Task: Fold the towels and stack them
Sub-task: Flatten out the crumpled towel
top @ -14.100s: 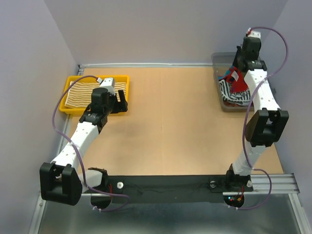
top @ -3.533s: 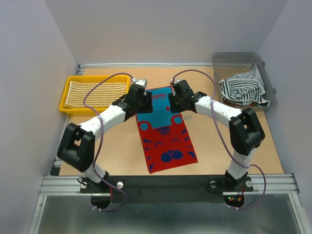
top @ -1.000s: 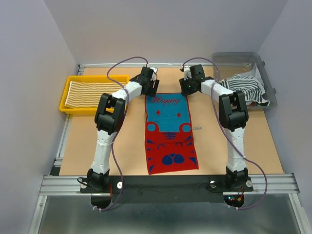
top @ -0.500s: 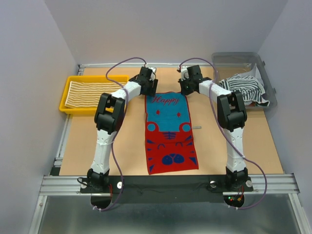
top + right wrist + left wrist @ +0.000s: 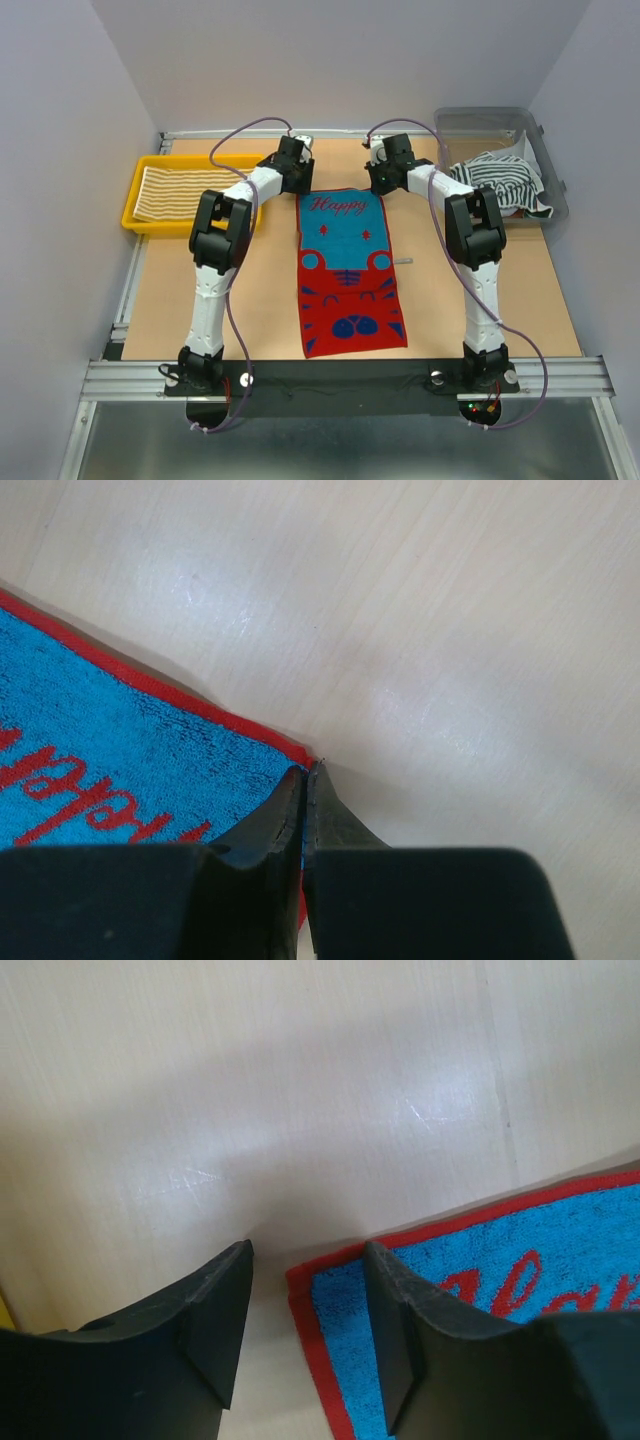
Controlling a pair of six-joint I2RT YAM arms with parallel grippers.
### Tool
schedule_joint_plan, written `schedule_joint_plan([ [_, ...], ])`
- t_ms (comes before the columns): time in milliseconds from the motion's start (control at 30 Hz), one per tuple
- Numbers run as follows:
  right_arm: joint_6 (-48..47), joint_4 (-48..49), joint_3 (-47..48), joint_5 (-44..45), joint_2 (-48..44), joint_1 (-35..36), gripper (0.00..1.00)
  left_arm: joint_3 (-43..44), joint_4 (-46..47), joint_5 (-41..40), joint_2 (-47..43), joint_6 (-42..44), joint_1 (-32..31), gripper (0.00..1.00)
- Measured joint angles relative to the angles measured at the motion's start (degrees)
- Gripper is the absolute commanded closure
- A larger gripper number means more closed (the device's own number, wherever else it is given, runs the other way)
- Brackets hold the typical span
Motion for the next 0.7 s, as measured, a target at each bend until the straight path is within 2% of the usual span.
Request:
schedule_joint_plan([
  [67, 0.00, 0.02, 0.00, 0.17, 0.00, 0.00, 1.00, -0.44, 0.46, -0.15, -0.11, -0.04, 0.07, 0.50],
  [133, 0.00, 0.02, 0.00, 0.33, 0.00, 0.00, 0.99, -0.55, 0.59, -0.42, -0.11, -0.11, 0.11, 0.59],
  [200, 0.00, 0.02, 0.00, 0.59, 0.00, 0.00, 0.99, -0.70, 0.72, -0.63, -0.17, -0.35, 0.11, 0.59],
  [567, 0.00, 0.37, -0.15, 1.20, -0.04, 0.00, 1.00, -6.14, 1.64, -2.25, -3.69, -1.81, -0.74, 0.41],
  [700, 0.00, 0.52, -0.22, 1.31, -0.07, 0.00, 1.00, -7.06, 0.85, -3.41, -4.52, -2.78, -0.96, 0.40],
])
